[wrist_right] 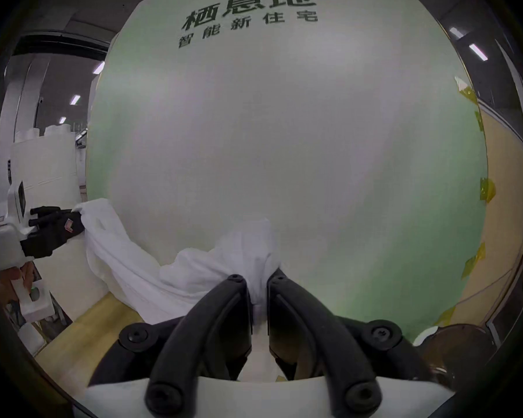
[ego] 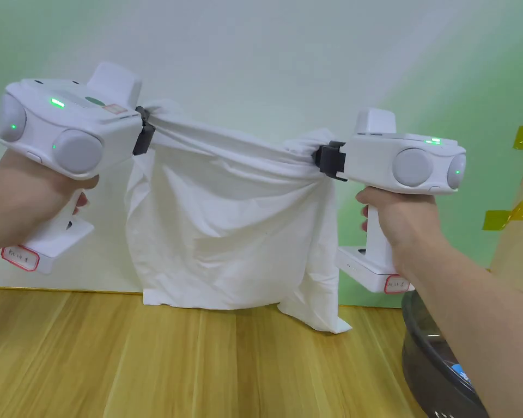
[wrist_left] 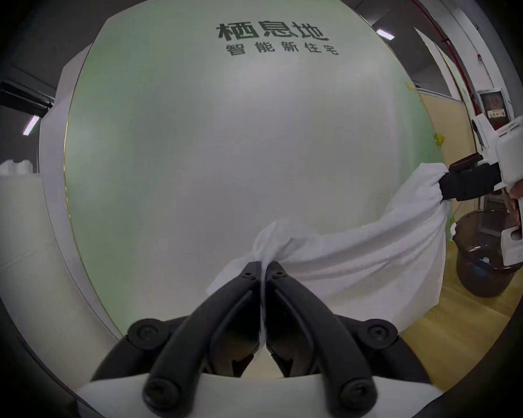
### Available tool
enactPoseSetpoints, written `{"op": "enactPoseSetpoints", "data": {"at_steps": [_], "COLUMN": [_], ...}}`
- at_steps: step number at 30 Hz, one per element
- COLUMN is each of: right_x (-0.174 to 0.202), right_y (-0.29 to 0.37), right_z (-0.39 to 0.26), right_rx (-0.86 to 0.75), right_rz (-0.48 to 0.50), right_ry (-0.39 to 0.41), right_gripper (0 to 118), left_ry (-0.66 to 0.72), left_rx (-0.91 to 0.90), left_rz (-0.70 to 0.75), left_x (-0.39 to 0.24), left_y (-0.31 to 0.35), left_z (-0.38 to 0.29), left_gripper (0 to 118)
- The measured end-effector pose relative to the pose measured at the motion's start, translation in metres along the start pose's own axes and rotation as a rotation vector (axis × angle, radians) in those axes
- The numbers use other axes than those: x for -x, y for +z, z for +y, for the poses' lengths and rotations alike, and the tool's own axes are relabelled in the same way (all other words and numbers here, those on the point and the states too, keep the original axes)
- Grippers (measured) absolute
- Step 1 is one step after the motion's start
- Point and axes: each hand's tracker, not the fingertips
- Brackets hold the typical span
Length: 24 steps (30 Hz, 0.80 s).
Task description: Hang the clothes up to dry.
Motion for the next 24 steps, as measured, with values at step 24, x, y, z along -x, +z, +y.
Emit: {"op": "enactPoseSetpoints", "data": {"at_steps": [24], "right_x": [0.02], "right_y": [0.266], "right_z": [-0.24], "right_rx": [0.248], "right_rz": [0.075], "right_ry": [-0.032], "right_gripper": [9], "left_ry": [0.318], "left_rx": [0.269], "left_rz": [-0.333], "left_x": [-0.072], "left_y": [0.315], "left_z": [-0.183], "left_gripper": [3]}}
